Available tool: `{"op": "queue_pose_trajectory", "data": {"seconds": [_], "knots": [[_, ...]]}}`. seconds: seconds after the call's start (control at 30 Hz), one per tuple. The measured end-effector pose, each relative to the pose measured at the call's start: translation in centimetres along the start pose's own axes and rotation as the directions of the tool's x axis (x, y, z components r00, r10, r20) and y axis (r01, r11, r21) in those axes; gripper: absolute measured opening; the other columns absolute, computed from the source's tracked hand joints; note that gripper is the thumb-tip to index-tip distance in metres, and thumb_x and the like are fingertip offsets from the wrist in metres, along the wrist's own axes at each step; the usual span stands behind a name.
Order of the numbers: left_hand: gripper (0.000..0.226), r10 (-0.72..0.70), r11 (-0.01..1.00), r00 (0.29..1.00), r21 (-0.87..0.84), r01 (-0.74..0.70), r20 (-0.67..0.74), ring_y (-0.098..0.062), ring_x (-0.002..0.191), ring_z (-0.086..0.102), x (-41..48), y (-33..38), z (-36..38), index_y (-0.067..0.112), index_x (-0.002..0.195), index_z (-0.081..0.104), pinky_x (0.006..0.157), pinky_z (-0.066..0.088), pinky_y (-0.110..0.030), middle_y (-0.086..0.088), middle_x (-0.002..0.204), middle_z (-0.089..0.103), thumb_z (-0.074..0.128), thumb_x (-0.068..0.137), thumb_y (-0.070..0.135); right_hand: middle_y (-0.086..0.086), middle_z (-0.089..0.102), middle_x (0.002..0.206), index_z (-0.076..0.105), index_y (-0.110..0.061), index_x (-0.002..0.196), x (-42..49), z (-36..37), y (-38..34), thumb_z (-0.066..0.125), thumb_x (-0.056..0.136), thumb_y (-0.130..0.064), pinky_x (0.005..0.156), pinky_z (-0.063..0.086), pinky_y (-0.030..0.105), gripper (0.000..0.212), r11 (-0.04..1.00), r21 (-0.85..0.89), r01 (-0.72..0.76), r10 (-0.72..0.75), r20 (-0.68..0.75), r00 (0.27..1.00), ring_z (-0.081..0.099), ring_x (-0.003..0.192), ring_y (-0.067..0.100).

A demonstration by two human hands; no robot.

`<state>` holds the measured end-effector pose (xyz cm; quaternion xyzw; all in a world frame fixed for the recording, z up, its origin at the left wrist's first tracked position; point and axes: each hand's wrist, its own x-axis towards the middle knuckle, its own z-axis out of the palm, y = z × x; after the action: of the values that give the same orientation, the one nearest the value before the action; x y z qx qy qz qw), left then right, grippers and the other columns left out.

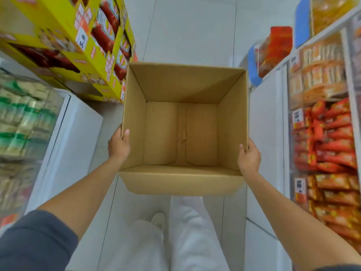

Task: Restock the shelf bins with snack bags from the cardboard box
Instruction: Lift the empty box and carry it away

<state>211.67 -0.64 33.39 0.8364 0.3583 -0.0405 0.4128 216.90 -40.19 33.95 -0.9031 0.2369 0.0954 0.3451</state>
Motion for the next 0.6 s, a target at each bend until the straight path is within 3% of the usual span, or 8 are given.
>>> {"op": "queue_pose_trajectory", "data": {"seconds": [0.13,0.3,0.5,0.6], "knots": [[0.037,-0.009,1.0,0.999,0.004,0.009,-0.048,-0.038,0.107,0.058,9.1,7.0,3.0,0.009,0.129,0.057,0.084,0.043,-0.038,-0.016,0.118,0.065,0.04,0.104,0.031,0.002,0.052,0.143,0.041,-0.018,0.146,11.5,0.1,-5.9,0.044,0.102,-0.024,0.112,0.038,0.04,0.045,1.0,0.015,0.023,-0.024,0.044,0.999,0.048,0.132,0.022],[0.041,-0.066,0.998,0.996,-0.025,0.064,-0.06,-0.038,0.116,0.054,19.6,14.9,5.8,0.01,0.131,0.054,0.096,0.046,-0.046,-0.015,0.127,0.061,0.04,0.103,0.037,0.004,0.058,0.136,0.044,-0.02,0.144,24.1,-0.6,-14.3,0.045,0.101,-0.024,0.105,0.045,0.045,0.043,0.997,-0.056,0.054,-0.052,0.041,0.998,0.055,0.124,0.025],[0.037,-0.101,0.992,0.99,-0.079,0.094,-0.096,-0.036,0.107,0.057,32.0,24.7,8.8,0.003,0.123,0.057,0.083,0.043,-0.039,-0.019,0.117,0.063,0.04,0.104,0.031,0.01,0.063,0.127,0.048,-0.012,0.14,39.4,0.6,-25.6,0.046,0.101,-0.02,0.098,0.047,0.039,0.04,0.989,-0.085,0.121,-0.115,0.078,0.99,0.059,0.115,0.031],[0.041,-0.142,0.987,0.985,-0.092,0.134,-0.095,-0.035,0.115,0.055,38.7,29.2,9.7,0.006,0.131,0.054,0.092,0.042,-0.039,-0.015,0.127,0.061,0.039,0.104,0.033,0.011,0.062,0.127,0.048,-0.01,0.14,46.7,1.3,-31.5,0.046,0.101,-0.018,0.094,0.046,0.036,0.04,0.979,-0.117,0.168,-0.159,0.087,0.983,0.059,0.112,0.03]]}}
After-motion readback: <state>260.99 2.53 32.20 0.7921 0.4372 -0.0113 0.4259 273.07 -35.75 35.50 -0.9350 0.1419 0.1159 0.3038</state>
